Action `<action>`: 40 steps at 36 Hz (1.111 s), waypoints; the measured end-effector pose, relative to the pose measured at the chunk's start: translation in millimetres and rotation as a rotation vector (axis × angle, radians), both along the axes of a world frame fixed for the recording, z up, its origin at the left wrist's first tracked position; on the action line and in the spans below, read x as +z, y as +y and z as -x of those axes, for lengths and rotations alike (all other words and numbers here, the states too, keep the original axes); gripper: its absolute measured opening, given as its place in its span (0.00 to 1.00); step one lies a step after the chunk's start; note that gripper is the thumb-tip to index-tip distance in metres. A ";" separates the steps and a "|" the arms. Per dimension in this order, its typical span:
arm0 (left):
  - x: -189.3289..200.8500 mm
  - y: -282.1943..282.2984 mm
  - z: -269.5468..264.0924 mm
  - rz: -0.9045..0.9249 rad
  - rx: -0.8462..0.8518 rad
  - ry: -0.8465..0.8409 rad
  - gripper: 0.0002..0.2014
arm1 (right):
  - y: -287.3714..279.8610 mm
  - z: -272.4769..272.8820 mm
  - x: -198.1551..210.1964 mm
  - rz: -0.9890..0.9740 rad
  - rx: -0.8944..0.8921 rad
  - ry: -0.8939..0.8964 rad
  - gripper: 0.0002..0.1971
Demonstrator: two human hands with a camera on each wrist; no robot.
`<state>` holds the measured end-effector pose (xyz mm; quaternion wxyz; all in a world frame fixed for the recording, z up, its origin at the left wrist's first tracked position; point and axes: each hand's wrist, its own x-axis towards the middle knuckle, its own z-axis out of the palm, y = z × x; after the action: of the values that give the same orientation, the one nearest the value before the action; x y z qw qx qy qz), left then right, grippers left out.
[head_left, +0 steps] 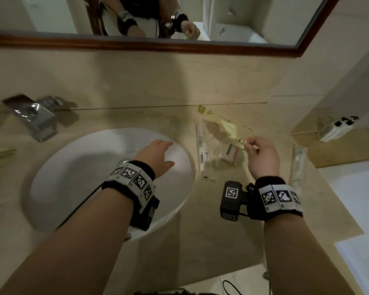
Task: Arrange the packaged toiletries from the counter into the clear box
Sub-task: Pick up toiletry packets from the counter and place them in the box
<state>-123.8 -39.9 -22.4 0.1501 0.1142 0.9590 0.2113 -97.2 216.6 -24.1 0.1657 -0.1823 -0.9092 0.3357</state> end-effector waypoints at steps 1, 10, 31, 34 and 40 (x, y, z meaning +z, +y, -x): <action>1.0 -3.4 -1.7 -0.027 0.016 -0.001 0.32 | -9.3 -1.1 3.6 0.016 0.053 0.019 0.10; 15.6 -35.7 -11.8 -0.182 0.068 0.028 0.37 | -81.1 -0.3 21.3 0.084 0.392 0.034 0.09; 40.7 -180.0 -32.2 -0.404 0.413 0.084 0.29 | -257.3 1.3 27.9 0.076 0.796 0.064 0.12; 44.8 -202.3 -39.3 -0.387 0.381 0.131 0.29 | -279.3 0.8 28.2 0.167 0.739 0.040 0.10; 48.5 -237.0 -48.4 -0.515 0.355 0.132 0.32 | -317.1 -0.6 30.4 0.505 0.633 -0.097 0.10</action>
<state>-75.5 -276.8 26.1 0.0143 -0.0071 0.8867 0.4621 -96.6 -100.6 6.3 -0.0389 0.0562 -0.8162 0.5738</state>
